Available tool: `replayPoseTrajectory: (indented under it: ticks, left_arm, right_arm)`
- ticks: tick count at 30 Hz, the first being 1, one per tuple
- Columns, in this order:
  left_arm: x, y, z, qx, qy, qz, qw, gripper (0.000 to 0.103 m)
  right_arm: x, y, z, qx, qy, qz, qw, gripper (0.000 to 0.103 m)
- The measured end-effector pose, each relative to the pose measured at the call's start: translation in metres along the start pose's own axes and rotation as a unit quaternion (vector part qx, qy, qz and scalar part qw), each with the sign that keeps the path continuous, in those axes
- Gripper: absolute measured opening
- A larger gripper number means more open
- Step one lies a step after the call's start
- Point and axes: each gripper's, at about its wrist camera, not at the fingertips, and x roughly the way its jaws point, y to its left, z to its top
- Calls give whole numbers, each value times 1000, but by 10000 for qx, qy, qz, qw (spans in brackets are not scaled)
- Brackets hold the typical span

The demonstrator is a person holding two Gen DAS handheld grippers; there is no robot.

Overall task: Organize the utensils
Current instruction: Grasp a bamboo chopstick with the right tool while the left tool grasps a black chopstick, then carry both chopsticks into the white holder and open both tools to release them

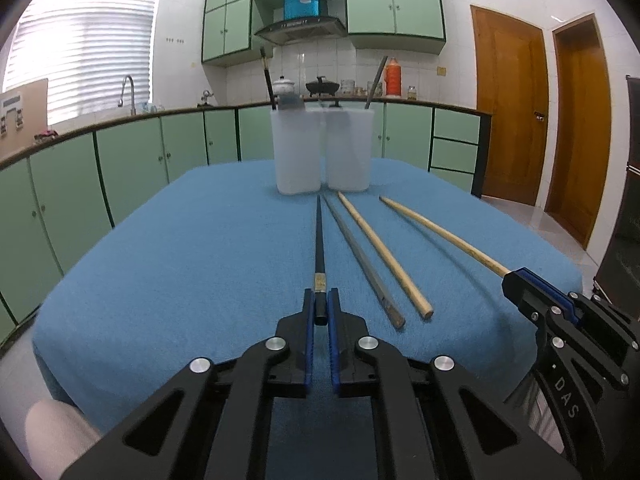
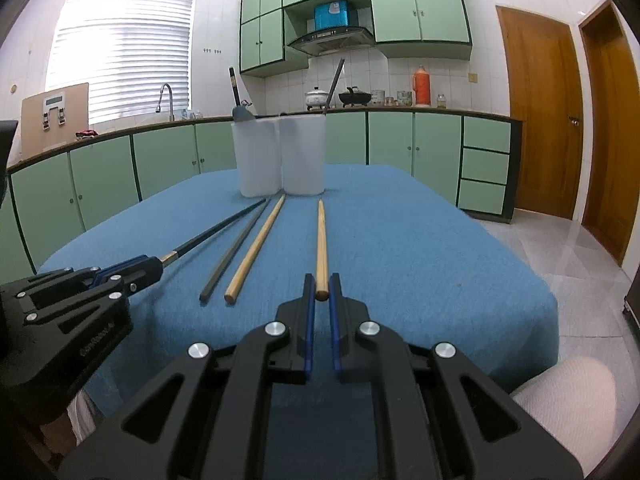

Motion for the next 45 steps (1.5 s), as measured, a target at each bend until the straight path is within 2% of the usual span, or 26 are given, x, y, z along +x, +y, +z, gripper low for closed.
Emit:
replayPoseTrajectory:
  ticks: [9,12,21,26,33,39,45]
  left_arm:
    - [-34,2,29,90,-575,-35,9983,6]
    - [-46,4,44,121,-804,-63,9967,6]
    - [-61,12,94,170,-1166,-176,9929,6]
    - [-57,20,122,26,-1113,-315,9933,6]
    - [-54,36,154,-133,-1111,-477,9926,6]
    - [-53,40,173,-149,-1164,-542,9916,6]
    - [-47,47,190,-165,-1164,-613,9912,6]
  right_arm:
    - [-18,-9,36,-109,-217,148,9996,6]
    - [-24,-16,56,-74,-263,274,9993,6]
    - [-27,-28,124,-198,-220,568,9979,6]
    - [-24,-28,160,-329,-179,615,9974,6]
    - [-12,-29,197,-342,16,1002,9944,6]
    - [-3,-28,227,-350,205,1331,9903,6]
    - [3,-25,250,-504,243,1426,9882,6]
